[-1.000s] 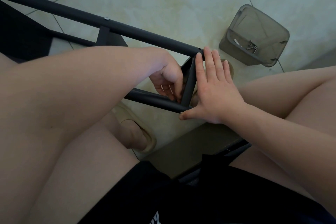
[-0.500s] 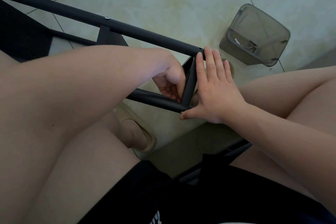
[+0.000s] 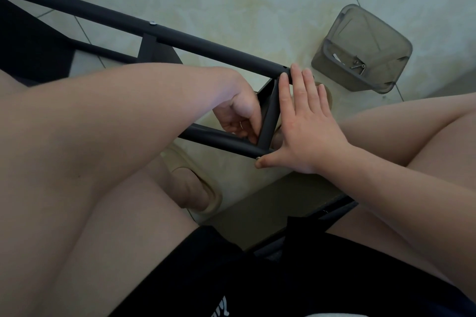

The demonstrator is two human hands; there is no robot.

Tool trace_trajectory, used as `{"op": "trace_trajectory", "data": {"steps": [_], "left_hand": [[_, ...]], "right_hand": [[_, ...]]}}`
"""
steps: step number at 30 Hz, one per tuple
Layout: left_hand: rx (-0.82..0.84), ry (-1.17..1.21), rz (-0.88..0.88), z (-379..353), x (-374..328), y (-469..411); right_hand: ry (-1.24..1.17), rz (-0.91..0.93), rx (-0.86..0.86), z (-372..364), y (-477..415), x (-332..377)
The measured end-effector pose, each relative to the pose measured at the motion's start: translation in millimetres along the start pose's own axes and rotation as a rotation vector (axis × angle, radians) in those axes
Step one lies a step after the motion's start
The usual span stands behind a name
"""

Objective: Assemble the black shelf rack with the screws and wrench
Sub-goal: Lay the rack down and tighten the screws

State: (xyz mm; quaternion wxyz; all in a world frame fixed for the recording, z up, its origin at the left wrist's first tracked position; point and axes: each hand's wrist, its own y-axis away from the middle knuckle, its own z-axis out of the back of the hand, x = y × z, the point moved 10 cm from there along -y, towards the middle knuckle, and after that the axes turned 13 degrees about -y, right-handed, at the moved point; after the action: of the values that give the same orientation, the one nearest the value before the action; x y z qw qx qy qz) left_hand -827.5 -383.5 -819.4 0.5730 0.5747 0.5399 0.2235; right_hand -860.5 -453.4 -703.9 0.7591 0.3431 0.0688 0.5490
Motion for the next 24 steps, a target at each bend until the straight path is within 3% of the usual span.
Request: {"op": "trace_trajectory", "data": {"steps": [24], "left_hand": [[-0.034, 0.055, -0.057, 0.3, -4.6, -1.6]], "right_hand": [[-0.005, 0.001, -0.008, 0.5, 1.4, 1.1]]}}
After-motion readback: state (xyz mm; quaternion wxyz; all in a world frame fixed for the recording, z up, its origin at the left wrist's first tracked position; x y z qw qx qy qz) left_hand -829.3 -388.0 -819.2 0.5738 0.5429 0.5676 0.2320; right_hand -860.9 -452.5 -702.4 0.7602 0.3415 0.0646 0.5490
